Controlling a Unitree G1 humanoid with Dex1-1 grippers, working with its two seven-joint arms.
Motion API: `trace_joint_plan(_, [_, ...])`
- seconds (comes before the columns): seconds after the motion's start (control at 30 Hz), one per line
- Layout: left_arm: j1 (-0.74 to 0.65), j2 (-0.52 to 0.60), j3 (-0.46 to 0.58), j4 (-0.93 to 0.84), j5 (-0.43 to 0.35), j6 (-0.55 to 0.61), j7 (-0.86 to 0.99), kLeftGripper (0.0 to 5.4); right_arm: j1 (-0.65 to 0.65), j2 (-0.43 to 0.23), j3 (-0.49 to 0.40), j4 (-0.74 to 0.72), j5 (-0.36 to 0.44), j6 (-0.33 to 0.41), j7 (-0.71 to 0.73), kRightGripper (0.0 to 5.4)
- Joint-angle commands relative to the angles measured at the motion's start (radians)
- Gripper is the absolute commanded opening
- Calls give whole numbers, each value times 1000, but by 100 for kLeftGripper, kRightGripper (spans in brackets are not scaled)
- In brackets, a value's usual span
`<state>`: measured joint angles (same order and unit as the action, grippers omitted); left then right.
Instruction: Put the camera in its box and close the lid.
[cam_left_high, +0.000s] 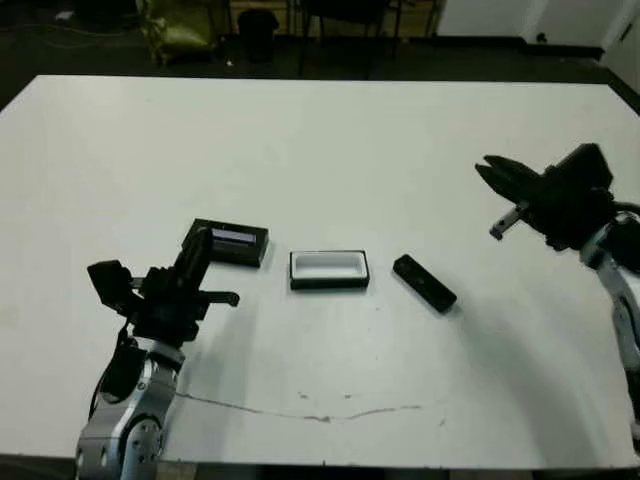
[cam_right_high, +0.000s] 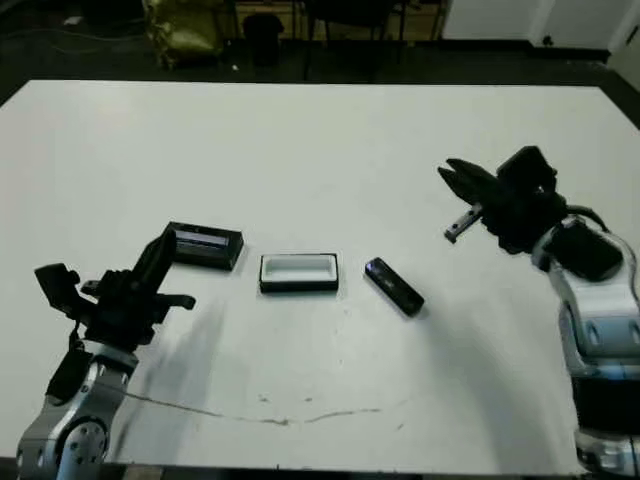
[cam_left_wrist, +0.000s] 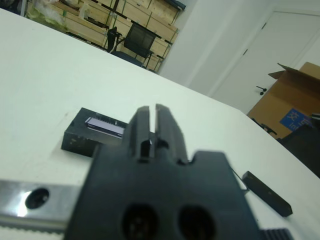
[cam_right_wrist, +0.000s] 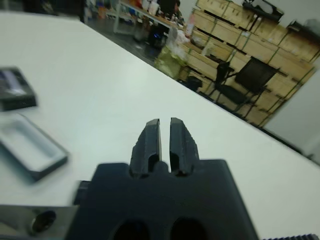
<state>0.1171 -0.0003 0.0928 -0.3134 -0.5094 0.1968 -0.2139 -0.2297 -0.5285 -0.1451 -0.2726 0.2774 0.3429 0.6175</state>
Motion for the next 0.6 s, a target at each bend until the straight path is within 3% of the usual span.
trace_joint_plan(0.03, [11, 7, 2, 13, 12, 4, 3, 3, 84, 21, -37, -119, 86, 98, -31, 0])
trace_joint_plan(0.13, [10, 8, 1, 14, 14, 4, 2, 3, 158, 38, -36, -181, 101, 89, -54, 0])
trace_joint_plan(0.6, [11, 5, -3, 15, 26, 4, 5, 3, 340, 145, 19, -98, 81, -166, -39, 0])
